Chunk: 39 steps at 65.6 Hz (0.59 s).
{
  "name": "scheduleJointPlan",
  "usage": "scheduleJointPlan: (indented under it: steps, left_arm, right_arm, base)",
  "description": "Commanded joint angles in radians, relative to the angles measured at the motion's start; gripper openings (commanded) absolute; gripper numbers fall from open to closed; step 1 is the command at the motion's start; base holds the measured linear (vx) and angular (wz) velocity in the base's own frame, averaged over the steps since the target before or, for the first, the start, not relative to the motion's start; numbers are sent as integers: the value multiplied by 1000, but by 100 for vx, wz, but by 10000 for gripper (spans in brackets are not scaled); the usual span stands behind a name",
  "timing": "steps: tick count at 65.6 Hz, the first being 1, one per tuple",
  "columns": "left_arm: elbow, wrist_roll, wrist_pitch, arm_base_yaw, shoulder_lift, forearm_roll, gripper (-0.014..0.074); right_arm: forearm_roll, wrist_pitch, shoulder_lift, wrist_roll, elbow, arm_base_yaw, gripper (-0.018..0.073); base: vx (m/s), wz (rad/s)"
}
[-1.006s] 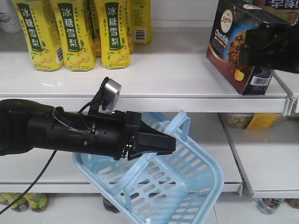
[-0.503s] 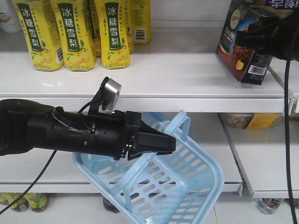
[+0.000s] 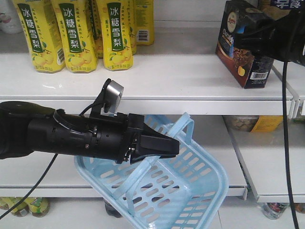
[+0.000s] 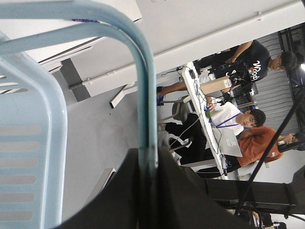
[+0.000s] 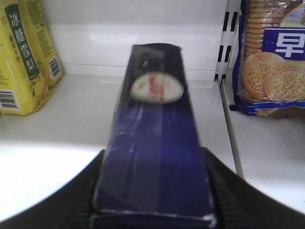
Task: Left arm holds basket, right arm returns cookies
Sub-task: 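Place the cookie box upright on the upper shelf with the right gripper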
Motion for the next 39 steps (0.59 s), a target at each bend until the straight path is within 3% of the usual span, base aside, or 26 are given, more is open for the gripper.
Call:
scheduleJointPlan:
  steps: [1,12,39]
  left_arm:
    - [-38,15,23,3,-44,-138,-3]
    - [-38,15,23,3,-44,-138,-3]
    - [-38,15,23,3,-44,-138,-3]
  right_arm:
    - [-9,-62,-20,1,-33,0,456]
    - [-2,-38,-24,1,-33,0,531]
    - [101,46,-130,-17,-30,0,532]
  base:
    - [0,0]
    - [0,0]
    - [0,0]
